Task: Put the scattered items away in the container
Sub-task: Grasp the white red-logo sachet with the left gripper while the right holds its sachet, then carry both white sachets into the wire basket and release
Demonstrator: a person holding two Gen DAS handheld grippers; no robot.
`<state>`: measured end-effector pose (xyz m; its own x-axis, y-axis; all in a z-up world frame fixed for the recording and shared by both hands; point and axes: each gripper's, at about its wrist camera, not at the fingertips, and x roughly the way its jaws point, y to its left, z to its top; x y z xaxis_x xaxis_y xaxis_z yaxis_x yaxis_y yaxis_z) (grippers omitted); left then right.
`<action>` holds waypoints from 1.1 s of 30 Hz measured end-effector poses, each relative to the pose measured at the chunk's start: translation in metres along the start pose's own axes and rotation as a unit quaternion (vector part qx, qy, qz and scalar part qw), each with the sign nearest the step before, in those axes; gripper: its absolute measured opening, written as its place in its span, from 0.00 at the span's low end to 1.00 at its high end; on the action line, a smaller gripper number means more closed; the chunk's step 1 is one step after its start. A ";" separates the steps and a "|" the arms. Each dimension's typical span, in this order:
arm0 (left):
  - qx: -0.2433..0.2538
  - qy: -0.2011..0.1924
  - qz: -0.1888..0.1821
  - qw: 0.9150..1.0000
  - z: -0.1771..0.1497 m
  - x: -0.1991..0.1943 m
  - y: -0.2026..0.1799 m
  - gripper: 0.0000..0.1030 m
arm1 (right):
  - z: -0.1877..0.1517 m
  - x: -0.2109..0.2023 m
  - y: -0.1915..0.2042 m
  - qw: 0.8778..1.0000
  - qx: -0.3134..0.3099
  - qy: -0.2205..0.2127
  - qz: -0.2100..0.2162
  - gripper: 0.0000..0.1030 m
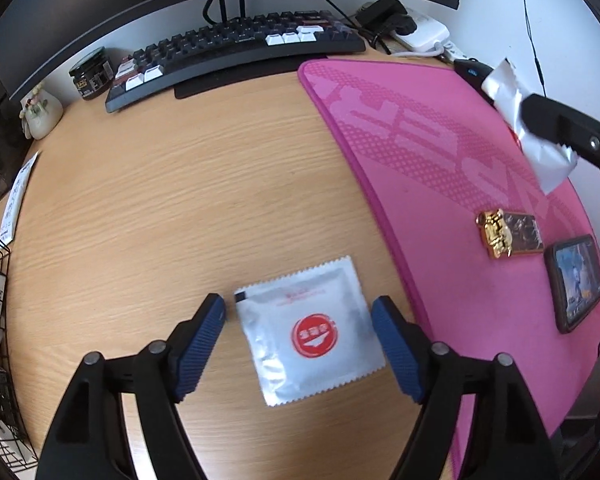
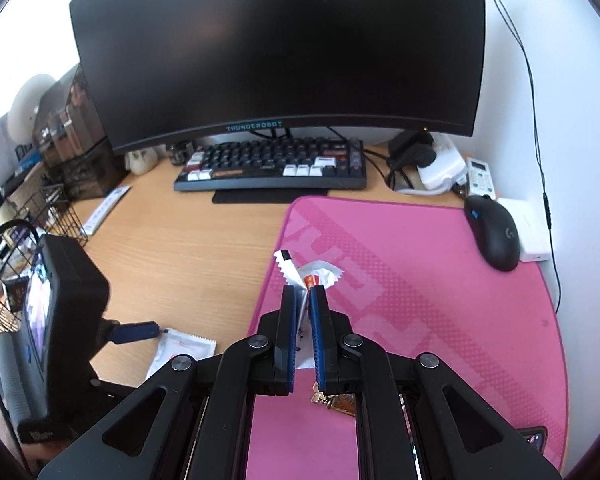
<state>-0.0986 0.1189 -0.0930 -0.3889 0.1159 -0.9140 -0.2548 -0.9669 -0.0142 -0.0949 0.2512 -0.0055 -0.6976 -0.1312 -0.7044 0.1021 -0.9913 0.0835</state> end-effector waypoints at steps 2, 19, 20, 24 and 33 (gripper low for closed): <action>-0.009 0.001 0.004 1.000 -0.003 -0.002 0.012 0.77 | -0.001 0.002 0.000 1.000 0.002 0.001 0.001 0.09; -0.009 -0.022 -0.009 1.000 -0.010 -0.010 0.026 0.38 | -0.004 0.010 0.017 1.000 -0.011 0.010 0.008 0.09; -0.009 -0.022 -0.011 1.000 -0.010 -0.011 0.026 0.37 | -0.004 0.010 0.017 1.000 -0.010 0.011 0.009 0.09; -0.010 -0.029 -0.008 1.000 -0.010 -0.018 0.028 0.36 | -0.003 0.009 0.016 1.000 -0.009 0.009 0.009 0.09; -0.024 -0.054 0.006 0.998 -0.007 -0.047 0.049 0.36 | 0.001 0.000 0.029 1.000 -0.012 -0.001 0.017 0.09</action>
<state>-0.0867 0.0645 -0.0538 -0.4855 0.1265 -0.8651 -0.2091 -0.9776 -0.0257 -0.0930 0.2226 -0.0021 -0.6948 -0.1642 -0.7002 0.1421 -0.9857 0.0901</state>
